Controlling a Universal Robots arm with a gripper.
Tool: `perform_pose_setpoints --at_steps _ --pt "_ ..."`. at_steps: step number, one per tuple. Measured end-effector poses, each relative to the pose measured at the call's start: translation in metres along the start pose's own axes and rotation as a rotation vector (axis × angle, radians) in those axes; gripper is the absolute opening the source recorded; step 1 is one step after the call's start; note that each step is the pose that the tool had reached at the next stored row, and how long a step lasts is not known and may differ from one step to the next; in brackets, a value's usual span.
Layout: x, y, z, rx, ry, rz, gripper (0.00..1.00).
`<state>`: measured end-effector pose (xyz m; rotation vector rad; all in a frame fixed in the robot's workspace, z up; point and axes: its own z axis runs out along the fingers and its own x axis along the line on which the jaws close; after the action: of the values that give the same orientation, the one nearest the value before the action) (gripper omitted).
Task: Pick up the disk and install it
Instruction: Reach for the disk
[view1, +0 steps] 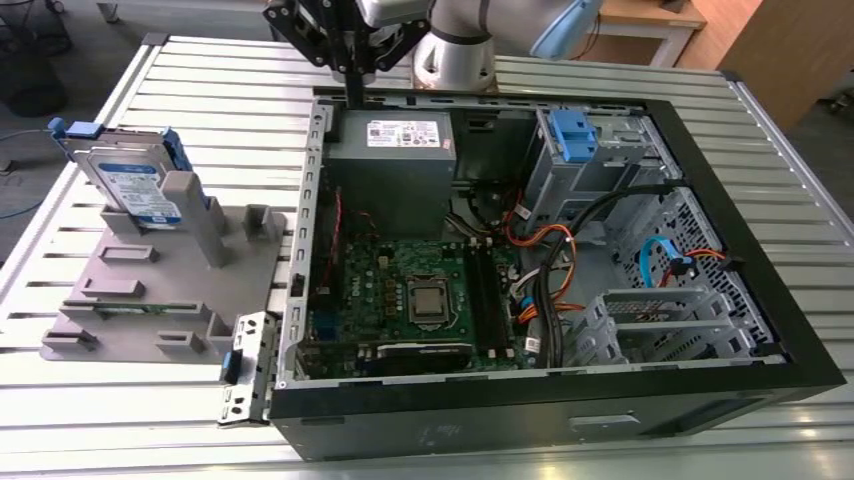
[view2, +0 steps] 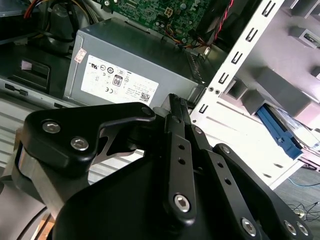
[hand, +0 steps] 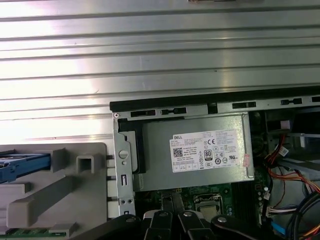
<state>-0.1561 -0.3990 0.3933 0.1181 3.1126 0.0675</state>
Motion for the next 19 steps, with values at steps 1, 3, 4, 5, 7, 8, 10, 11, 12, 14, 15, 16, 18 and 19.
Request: perform_pose_setpoints --at_steps 1,3,4,5,7,8,10,11,12,14,15,16,18,19 --pt "0.0010 0.0000 0.0000 0.0000 0.0000 0.000 0.11" --pt "0.0034 -0.0002 0.0000 -0.0001 -0.0001 0.000 0.11" --pt "0.0044 -0.0003 0.0000 -0.0001 -0.0001 0.000 0.11" --pt "0.0053 -0.0003 -0.0001 -0.0001 -0.0001 0.000 0.11" --pt "0.0072 -0.0005 -0.0001 -0.0001 -0.0001 0.000 0.11" --pt "0.0082 -0.0006 -0.0002 -0.0001 -0.0001 0.000 0.11" --pt "0.0103 -0.0007 -0.0002 -0.0001 0.0000 0.000 0.11" --pt "0.0115 -0.0008 -0.0002 -0.0001 -0.0001 0.000 0.11" --pt "0.0127 -0.0009 -0.0003 -0.0001 -0.0001 0.000 0.11" --pt "0.0150 -0.0011 -0.0004 -0.0001 -0.0002 0.000 0.11" --pt "0.0160 -0.0012 -0.0004 -0.0001 -0.0002 0.000 0.11" --pt "0.0169 -0.0012 -0.0004 -0.0001 -0.0002 0.000 0.11" --pt "0.0188 -0.0013 -0.0004 -0.0001 -0.0003 0.000 0.11" --pt "0.0196 -0.0014 -0.0005 -0.0001 -0.0003 0.000 0.11"
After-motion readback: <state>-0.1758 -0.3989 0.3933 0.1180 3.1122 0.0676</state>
